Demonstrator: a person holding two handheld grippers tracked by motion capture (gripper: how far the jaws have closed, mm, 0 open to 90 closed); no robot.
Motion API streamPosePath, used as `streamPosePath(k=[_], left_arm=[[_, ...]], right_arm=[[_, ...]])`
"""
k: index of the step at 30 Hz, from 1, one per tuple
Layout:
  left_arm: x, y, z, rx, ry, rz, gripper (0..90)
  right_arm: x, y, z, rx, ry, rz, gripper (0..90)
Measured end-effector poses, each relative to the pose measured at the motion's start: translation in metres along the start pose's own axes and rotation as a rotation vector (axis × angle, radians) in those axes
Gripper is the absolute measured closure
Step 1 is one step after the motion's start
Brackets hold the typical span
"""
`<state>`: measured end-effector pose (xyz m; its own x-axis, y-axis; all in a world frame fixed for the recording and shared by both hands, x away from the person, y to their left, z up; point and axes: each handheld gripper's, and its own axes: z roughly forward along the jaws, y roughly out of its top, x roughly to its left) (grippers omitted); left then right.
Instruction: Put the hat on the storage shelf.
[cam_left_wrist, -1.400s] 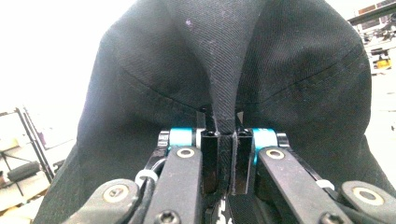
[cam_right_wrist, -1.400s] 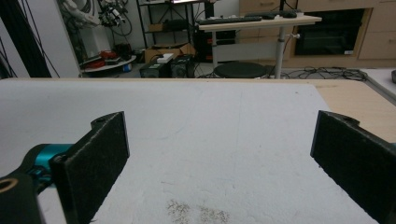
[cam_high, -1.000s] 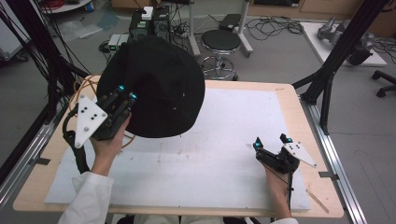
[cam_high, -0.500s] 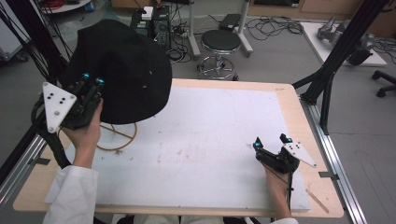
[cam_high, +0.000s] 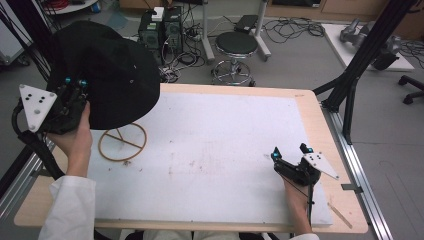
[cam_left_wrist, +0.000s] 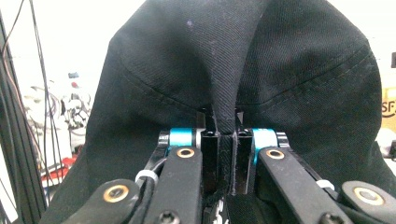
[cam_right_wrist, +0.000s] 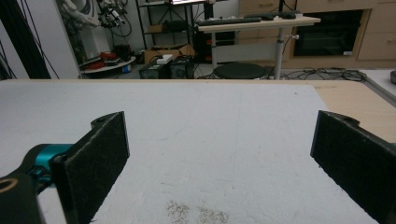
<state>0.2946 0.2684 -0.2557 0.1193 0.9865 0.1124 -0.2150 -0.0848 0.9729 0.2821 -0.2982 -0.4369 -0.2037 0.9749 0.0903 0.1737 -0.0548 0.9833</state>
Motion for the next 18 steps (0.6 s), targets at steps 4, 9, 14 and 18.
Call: streamPosePath(k=[4, 9, 14, 18], left_arm=[[0.002, -0.006, 0.002, 0.035, 0.000, -0.013, 86.0], [0.006, -0.014, 0.006, 0.081, -0.012, -0.032, 86.0], [0.006, -0.015, 0.008, 0.126, -0.019, -0.040, 85.9], [0.008, -0.023, 0.007, 0.164, -0.026, -0.063, 85.9]], right_arm=[[0.000, 0.000, 0.000, 0.000, -0.001, -0.002, 3.4], [0.000, 0.000, 0.001, 0.000, -0.001, -0.002, 3.4], [0.000, 0.000, 0.000, 0.005, -0.002, -0.004, 3.4], [0.000, 0.000, 0.000, 0.001, -0.001, -0.003, 3.4]])
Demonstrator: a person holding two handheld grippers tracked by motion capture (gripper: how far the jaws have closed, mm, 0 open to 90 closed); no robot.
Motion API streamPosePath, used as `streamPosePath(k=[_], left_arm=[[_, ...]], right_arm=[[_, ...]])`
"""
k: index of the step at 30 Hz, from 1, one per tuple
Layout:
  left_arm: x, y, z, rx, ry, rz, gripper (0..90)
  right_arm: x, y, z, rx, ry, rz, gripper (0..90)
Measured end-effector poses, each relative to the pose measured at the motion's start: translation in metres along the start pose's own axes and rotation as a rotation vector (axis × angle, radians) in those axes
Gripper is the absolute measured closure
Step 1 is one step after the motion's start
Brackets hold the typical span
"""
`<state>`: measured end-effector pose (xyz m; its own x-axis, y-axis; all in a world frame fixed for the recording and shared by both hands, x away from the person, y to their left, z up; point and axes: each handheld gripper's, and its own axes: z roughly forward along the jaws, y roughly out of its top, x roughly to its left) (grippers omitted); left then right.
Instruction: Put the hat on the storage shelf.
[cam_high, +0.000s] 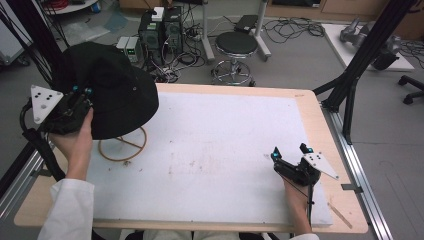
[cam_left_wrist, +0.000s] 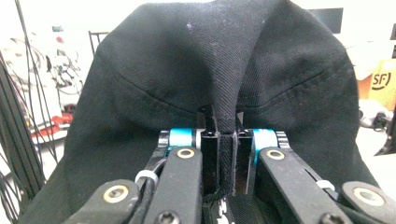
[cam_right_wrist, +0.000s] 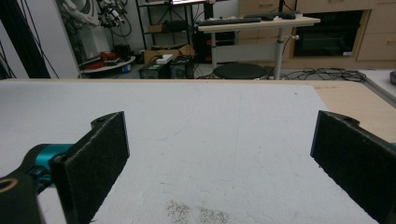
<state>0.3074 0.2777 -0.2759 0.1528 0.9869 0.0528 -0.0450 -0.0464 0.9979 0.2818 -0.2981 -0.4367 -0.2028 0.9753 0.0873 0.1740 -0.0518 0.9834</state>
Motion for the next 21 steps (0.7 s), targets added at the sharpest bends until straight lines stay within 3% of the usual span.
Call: streamPosePath(k=[3, 8, 17, 21], left_arm=[[0.002, -0.005, 0.000, 0.018, -0.003, -0.028, 85.9], [0.009, -0.005, -0.004, 0.045, -0.049, -0.081, 85.8], [0.010, -0.005, -0.005, 0.049, -0.059, -0.081, 84.8], [0.011, -0.004, -0.004, 0.051, -0.081, -0.096, 77.1]], right_arm=[[0.000, 0.000, 0.000, -0.001, -0.001, -0.005, 3.4], [0.001, 0.000, 0.000, 0.000, -0.006, -0.005, 3.4], [0.001, 0.000, 0.000, -0.008, -0.005, -0.004, 3.4], [0.001, 0.000, -0.001, -0.009, -0.008, -0.003, 3.4]])
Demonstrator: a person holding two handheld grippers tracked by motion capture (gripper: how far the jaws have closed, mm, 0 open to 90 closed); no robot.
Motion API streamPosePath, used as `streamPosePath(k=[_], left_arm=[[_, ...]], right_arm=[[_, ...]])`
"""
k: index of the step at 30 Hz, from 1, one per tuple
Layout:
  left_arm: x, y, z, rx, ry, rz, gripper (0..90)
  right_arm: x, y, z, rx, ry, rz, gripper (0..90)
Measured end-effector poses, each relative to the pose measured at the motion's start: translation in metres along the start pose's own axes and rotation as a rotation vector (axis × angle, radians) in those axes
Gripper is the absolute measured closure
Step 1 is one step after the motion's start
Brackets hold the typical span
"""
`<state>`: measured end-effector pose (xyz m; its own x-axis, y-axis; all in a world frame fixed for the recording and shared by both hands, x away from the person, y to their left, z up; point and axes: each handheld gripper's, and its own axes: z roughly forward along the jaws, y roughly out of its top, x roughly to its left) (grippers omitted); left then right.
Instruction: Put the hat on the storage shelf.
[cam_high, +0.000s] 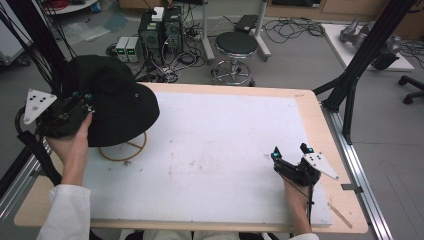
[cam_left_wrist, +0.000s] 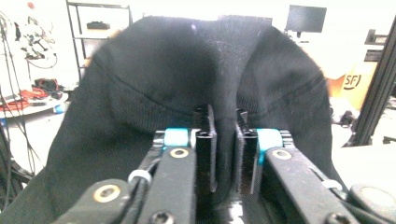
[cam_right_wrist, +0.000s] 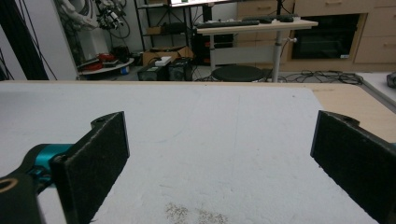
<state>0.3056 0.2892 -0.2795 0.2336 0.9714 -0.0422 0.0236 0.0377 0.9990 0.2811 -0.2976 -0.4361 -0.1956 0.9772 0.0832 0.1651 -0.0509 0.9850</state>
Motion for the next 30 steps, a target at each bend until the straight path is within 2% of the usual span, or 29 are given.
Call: streamPosePath(k=[1, 3, 4, 5, 8, 9, 18, 30], left_arm=[[0.000, 0.001, 0.000, -0.001, -0.013, -0.002, 72.1], [-0.001, 0.002, 0.000, -0.004, -0.014, -0.005, 54.0], [-0.003, 0.002, 0.003, 0.012, 0.036, -0.001, 43.6], [-0.001, 0.002, 0.004, 0.018, 0.033, -0.004, 39.3], [0.002, -0.001, 0.006, 0.030, 0.023, -0.031, 33.7], [0.003, -0.003, 0.005, 0.025, 0.017, -0.044, 33.3], [0.002, -0.004, 0.004, 0.007, 0.021, -0.051, 33.1], [-0.001, -0.001, -0.005, -0.020, 0.027, -0.034, 31.2]], right_arm=[[0.000, 0.000, 0.000, 0.000, -0.001, 0.001, 3.4], [0.000, 0.000, 0.000, 0.001, -0.003, -0.002, 3.4], [0.000, 0.001, -0.001, -0.009, -0.008, -0.006, 3.4], [0.000, 0.001, -0.002, -0.012, -0.013, -0.007, 3.4], [0.000, 0.001, -0.003, -0.021, -0.018, 0.000, 3.4], [0.000, 0.001, -0.003, -0.018, -0.018, 0.003, 3.4], [0.000, 0.001, -0.003, -0.017, -0.020, 0.007, 3.4], [0.000, 0.001, -0.003, -0.014, -0.022, 0.009, 3.4]])
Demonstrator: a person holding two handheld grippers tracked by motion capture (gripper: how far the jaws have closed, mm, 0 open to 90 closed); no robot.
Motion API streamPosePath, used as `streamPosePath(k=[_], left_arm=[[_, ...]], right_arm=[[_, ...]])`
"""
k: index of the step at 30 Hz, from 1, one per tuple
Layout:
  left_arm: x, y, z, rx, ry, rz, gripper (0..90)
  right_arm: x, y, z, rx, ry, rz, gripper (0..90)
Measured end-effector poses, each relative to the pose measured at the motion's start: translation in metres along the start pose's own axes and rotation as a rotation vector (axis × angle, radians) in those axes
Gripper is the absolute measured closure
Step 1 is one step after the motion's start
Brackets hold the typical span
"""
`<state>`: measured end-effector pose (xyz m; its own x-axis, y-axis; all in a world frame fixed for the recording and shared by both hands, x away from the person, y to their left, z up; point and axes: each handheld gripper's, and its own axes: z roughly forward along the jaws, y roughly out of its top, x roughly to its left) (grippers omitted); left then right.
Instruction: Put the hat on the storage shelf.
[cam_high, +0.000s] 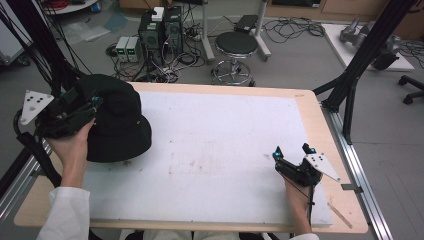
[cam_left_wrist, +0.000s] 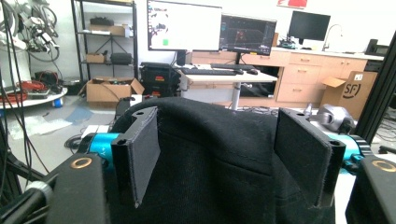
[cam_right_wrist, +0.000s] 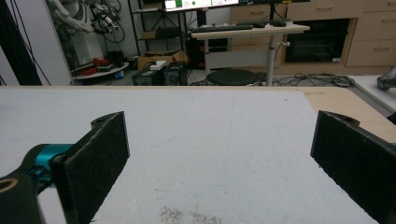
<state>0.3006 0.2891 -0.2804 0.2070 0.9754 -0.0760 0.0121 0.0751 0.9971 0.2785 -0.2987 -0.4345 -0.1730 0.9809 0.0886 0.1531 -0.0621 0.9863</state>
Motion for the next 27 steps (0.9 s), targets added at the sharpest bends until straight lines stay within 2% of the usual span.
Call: streamPosePath(k=[3, 5, 8, 15, 18, 20, 21, 27], left_arm=[[-0.003, 0.000, -0.003, -0.007, -0.003, 0.011, 30.8], [-0.009, -0.001, -0.007, -0.017, 0.001, 0.039, 30.6], [-0.012, -0.002, -0.011, -0.021, 0.002, 0.052, 30.2], [-0.013, -0.007, -0.022, -0.039, 0.032, 0.057, 29.9], [-0.011, -0.007, -0.034, -0.051, 0.044, 0.058, 29.9], [-0.010, -0.007, -0.037, -0.054, 0.046, 0.057, 29.9], [-0.010, -0.007, -0.042, -0.056, 0.039, 0.041, 29.8], [-0.013, -0.005, -0.055, -0.070, 0.049, 0.058, 28.7]], right_arm=[[0.000, 0.000, 0.000, -0.001, -0.002, -0.001, 3.4], [0.000, 0.000, -0.001, -0.001, -0.002, 0.000, 3.4], [0.000, 0.000, -0.001, -0.004, -0.004, 0.005, 3.4], [-0.001, 0.000, -0.001, -0.004, -0.003, 0.007, 3.4], [-0.001, 0.000, -0.001, -0.006, -0.003, 0.009, 3.4], [-0.001, 0.000, -0.001, -0.006, -0.002, 0.010, 3.4], [-0.001, 0.000, -0.001, -0.007, -0.001, 0.010, 3.4], [0.000, 0.001, -0.001, -0.006, 0.001, 0.009, 3.4]])
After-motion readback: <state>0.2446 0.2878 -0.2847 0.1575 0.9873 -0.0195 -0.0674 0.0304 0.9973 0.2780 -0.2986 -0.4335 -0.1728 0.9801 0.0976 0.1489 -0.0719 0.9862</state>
